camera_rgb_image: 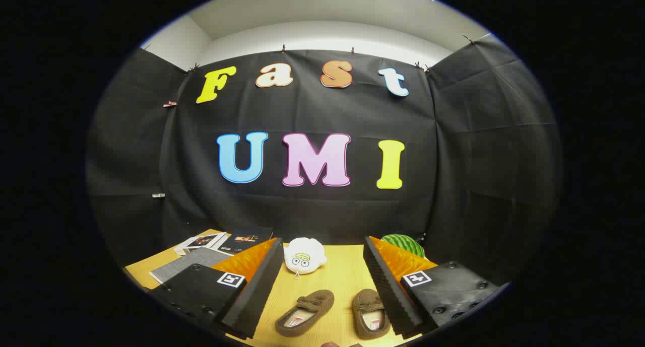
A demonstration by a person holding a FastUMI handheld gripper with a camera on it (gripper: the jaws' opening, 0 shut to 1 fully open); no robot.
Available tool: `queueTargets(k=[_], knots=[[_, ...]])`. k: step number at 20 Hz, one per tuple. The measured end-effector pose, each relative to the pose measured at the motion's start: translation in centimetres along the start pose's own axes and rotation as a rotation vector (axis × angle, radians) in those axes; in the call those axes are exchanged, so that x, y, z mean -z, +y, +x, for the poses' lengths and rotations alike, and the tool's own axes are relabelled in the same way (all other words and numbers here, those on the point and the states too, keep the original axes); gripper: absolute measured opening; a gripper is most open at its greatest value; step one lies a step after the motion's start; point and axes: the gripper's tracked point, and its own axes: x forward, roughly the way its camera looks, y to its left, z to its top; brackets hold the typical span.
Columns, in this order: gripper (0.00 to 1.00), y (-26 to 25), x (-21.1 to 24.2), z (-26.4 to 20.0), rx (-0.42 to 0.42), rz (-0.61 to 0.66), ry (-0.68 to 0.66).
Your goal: Open the storage box then place both shoes into the box .Put the left shoe in first, then the right shoe, with the right side of both shoes facing outward in a uniform manner.
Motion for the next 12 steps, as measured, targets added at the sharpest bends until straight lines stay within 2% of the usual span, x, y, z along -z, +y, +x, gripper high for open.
queueTargets(k=[12], knots=[[0.97,0.1,1.4,0.1,0.010,0.006,0.025]])
